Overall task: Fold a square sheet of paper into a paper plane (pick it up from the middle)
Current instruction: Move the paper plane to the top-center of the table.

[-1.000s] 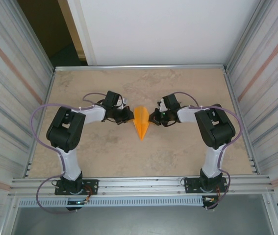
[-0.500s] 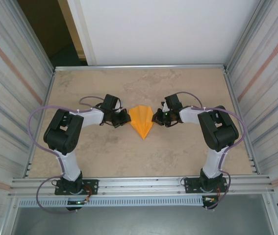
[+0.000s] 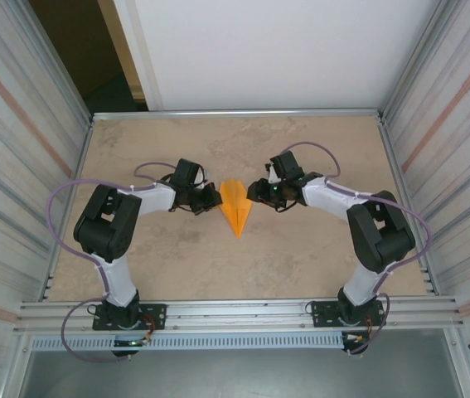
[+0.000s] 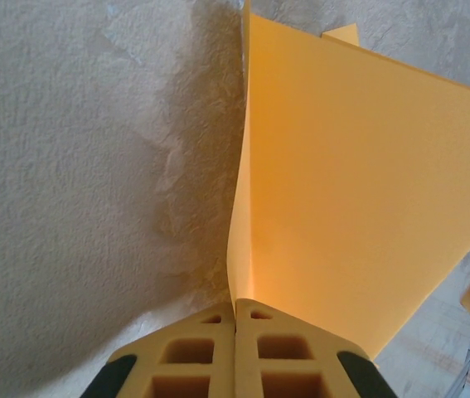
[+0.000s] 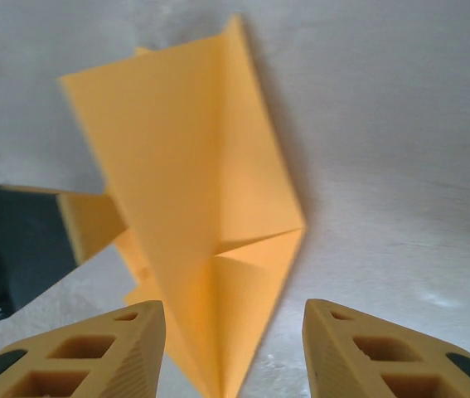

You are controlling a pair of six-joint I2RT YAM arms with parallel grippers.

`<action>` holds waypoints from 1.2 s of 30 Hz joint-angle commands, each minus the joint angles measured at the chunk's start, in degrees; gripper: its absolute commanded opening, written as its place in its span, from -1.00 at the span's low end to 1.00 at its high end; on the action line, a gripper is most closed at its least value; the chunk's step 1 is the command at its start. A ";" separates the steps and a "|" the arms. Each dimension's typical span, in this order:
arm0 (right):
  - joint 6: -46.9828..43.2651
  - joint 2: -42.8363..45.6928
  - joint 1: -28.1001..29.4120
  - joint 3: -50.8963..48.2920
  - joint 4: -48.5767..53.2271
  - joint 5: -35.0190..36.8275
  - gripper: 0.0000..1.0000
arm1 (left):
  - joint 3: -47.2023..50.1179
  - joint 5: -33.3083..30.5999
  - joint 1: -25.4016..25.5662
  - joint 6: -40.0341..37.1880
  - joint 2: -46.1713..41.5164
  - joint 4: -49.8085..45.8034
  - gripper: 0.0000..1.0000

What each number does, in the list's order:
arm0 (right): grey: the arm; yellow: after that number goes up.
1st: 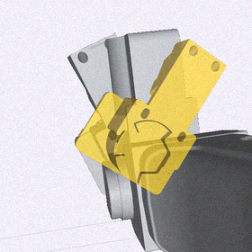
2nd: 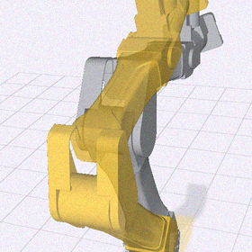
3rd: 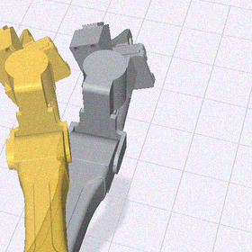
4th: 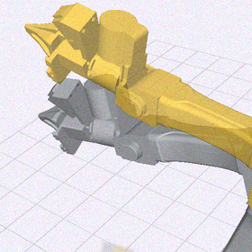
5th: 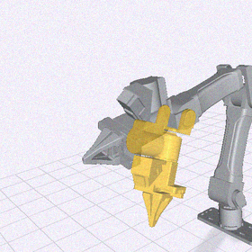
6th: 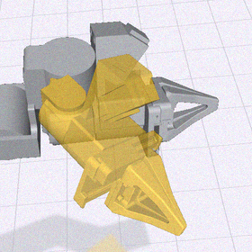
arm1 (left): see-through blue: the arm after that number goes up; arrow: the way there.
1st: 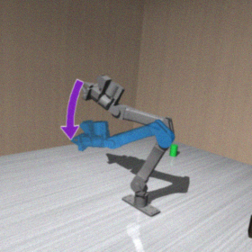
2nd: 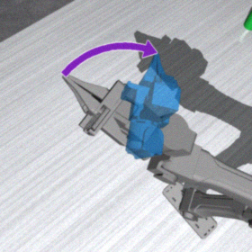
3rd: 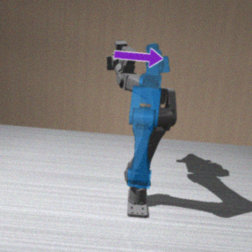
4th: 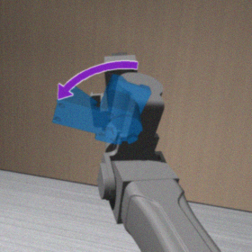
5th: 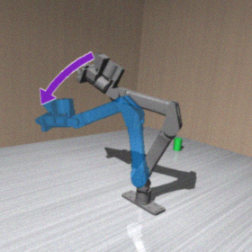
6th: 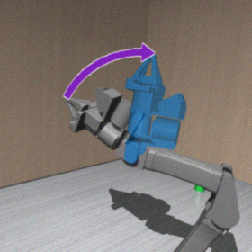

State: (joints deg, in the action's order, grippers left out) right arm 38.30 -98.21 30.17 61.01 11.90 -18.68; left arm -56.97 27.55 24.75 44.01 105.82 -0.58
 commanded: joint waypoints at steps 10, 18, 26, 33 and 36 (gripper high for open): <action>-5.49 -6.18 11.51 7.17 9.84 8.14 0.27 | -0.88 1.12 0.18 0.11 -1.09 -0.56 -0.94; -5.61 -11.16 12.84 11.92 12.54 9.99 0.25 | -0.90 1.54 0.16 -0.11 -1.11 -0.81 -0.94; -5.63 -14.30 12.80 15.25 15.34 10.93 0.10 | -1.23 1.50 0.25 -0.23 -0.76 -1.43 -0.94; -4.04 -13.40 12.08 14.51 15.27 12.61 -0.06 | -1.22 1.33 0.30 -0.41 -0.70 -1.79 -0.94; -3.59 -13.38 11.78 14.32 15.19 12.62 -0.20 | -1.24 1.28 0.29 -0.44 -0.62 -1.79 -0.93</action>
State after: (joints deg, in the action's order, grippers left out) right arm 34.02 -111.68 42.52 74.83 25.71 -7.35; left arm -56.99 28.47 24.77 43.99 105.82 -1.45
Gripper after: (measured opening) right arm 0.412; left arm 0.062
